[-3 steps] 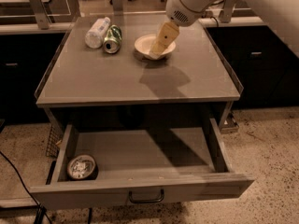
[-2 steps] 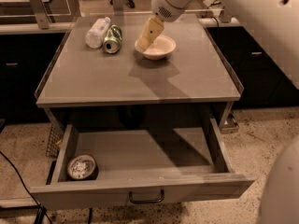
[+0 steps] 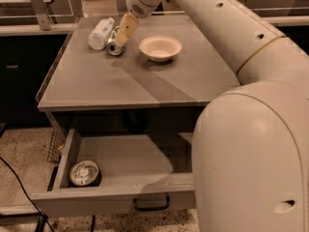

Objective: Place green can into top drawer

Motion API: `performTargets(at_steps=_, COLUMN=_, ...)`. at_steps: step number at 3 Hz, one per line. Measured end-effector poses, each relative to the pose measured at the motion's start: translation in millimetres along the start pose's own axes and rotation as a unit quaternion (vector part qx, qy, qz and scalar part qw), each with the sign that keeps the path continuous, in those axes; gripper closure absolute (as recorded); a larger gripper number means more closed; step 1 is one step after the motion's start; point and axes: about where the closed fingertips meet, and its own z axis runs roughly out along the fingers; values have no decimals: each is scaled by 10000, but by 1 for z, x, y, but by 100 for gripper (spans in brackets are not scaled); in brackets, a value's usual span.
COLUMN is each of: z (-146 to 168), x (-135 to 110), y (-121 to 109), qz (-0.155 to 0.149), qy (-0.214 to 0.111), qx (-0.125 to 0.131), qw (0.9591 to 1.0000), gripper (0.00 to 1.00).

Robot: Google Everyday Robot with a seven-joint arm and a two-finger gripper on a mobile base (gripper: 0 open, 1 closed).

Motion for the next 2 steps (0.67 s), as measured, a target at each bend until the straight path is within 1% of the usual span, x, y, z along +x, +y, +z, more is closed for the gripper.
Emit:
performTargets(at_steps=1, z=13, x=2, y=0, qz=49, qy=35, qx=-47, qw=10000, gripper=0)
performTargets(at_steps=2, z=38, x=1, y=-1, qz=156, qy=92, qx=-84, qw=9998, gripper=0)
